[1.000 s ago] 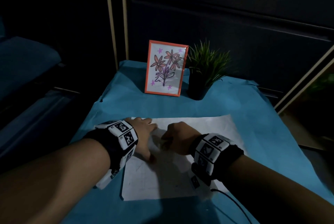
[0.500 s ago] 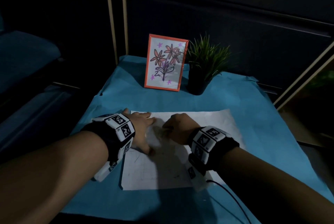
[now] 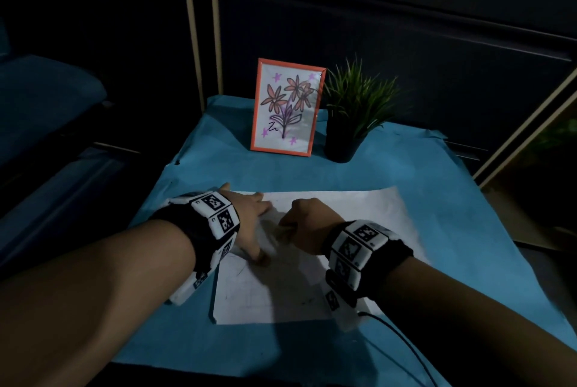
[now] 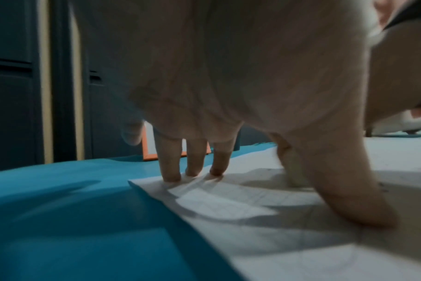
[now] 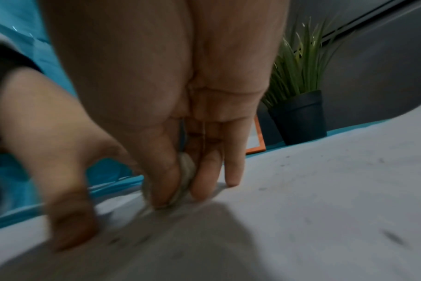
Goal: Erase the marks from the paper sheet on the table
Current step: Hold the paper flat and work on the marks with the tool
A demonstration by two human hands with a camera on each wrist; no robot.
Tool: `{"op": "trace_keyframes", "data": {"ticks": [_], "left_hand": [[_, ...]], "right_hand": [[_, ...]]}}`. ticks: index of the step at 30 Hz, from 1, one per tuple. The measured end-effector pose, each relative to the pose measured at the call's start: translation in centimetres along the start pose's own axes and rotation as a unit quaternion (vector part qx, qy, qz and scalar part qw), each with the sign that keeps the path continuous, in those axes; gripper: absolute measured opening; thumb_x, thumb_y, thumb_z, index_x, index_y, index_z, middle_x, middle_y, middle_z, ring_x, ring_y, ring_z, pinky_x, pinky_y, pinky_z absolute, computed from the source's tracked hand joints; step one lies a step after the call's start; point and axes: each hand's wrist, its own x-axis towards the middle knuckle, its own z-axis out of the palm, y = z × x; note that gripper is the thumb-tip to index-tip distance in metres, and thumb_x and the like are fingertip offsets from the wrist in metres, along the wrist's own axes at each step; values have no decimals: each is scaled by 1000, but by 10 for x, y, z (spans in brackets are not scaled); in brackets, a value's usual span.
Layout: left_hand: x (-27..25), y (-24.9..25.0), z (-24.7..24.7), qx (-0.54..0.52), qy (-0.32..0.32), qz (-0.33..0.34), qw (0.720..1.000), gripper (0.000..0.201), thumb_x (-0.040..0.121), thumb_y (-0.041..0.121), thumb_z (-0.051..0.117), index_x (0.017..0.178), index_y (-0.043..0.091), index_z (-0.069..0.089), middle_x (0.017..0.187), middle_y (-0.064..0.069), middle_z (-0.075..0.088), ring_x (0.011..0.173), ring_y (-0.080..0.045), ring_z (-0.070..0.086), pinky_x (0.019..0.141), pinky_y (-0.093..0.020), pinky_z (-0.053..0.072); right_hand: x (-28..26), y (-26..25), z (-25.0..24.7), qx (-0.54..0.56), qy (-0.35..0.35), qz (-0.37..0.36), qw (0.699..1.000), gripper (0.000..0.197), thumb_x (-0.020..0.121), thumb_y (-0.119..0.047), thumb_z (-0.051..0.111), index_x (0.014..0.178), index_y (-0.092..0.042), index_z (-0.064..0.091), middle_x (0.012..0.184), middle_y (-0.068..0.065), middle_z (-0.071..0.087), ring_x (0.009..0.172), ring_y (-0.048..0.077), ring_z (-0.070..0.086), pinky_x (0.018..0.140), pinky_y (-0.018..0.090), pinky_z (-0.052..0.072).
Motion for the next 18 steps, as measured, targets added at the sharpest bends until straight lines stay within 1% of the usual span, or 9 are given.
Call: {"op": "trace_keyframes", "data": {"ticks": [2, 5, 6, 8, 11, 13, 15, 17, 18], "left_hand": [[0, 2, -1, 11, -1, 0, 1000, 116, 65, 81, 61, 154, 30, 7, 162, 4, 2, 147, -17, 18, 119, -50, 0], [-2, 2, -2, 15, -9, -1, 1000, 116, 66, 81, 60, 154, 29, 5, 162, 3, 0, 147, -18, 17, 119, -50, -2], [-2, 1, -2, 13, -9, 0, 1000, 116, 66, 81, 60, 154, 29, 5, 162, 3, 0, 147, -18, 17, 119, -50, -2], [-3, 0, -1, 7, -2, 4, 1000, 115, 65, 81, 60, 153, 30, 8, 162, 4, 3, 146, -17, 20, 117, -51, -2], [-7, 1, 1, -17, 33, 20, 999, 106, 65, 76, 65, 149, 29, 19, 156, 7, 25, 138, -16, 34, 117, -55, -1], [-9, 3, 6, -13, 60, 29, 998, 98, 68, 75, 64, 144, 26, 27, 145, 3, 34, 131, -19, 41, 116, -57, 4], [-10, 4, 13, 7, 77, 26, 997, 93, 68, 78, 59, 142, 27, 32, 139, 1, 36, 127, -23, 41, 113, -55, 15], [-12, 2, 18, 6, 75, 20, 997, 98, 65, 82, 57, 145, 31, 28, 143, 3, 34, 131, -23, 37, 111, -52, 22], [-14, 1, 21, 1, 66, 18, 998, 104, 63, 84, 57, 147, 33, 24, 148, 4, 30, 135, -22, 33, 112, -51, 22]], "right_hand": [[-8, -2, 4, 1, -19, -15, 1000, 26, 90, -24, 57, 109, -11, 69, 109, 9, 63, 104, 26, 56, 77, 23, 38], [-15, 0, 6, 20, -41, -21, 999, 31, 89, -26, 61, 118, -16, 66, 119, 4, 60, 111, 21, 54, 80, 18, 34], [-13, 1, 5, 25, -43, -13, 999, 31, 88, -26, 62, 118, -17, 67, 118, 3, 61, 111, 20, 54, 81, 18, 33], [-6, 3, 1, 27, -22, 8, 999, 24, 88, -26, 61, 110, -18, 70, 104, 2, 62, 106, 21, 56, 78, 19, 34], [-2, 4, 0, 18, 9, 21, 1000, 20, 89, -30, 59, 95, -15, 72, 86, -1, 54, 88, 22, 54, 72, 23, 35], [-3, 4, 2, 17, 3, 22, 1000, 22, 89, -31, 59, 97, -15, 72, 89, 3, 58, 89, 24, 55, 72, 25, 38], [-5, 4, 2, 20, 1, 19, 1000, 24, 89, -30, 59, 102, -15, 72, 98, 7, 63, 94, 24, 56, 75, 25, 40], [-9, 3, 0, 20, 2, 4, 1000, 21, 89, -26, 59, 100, -13, 72, 91, 5, 62, 90, 24, 54, 73, 25, 40], [-12, 3, 1, 20, -2, -3, 1000, 19, 88, -24, 60, 97, -13, 72, 85, 2, 60, 88, 22, 52, 72, 25, 38]]}}
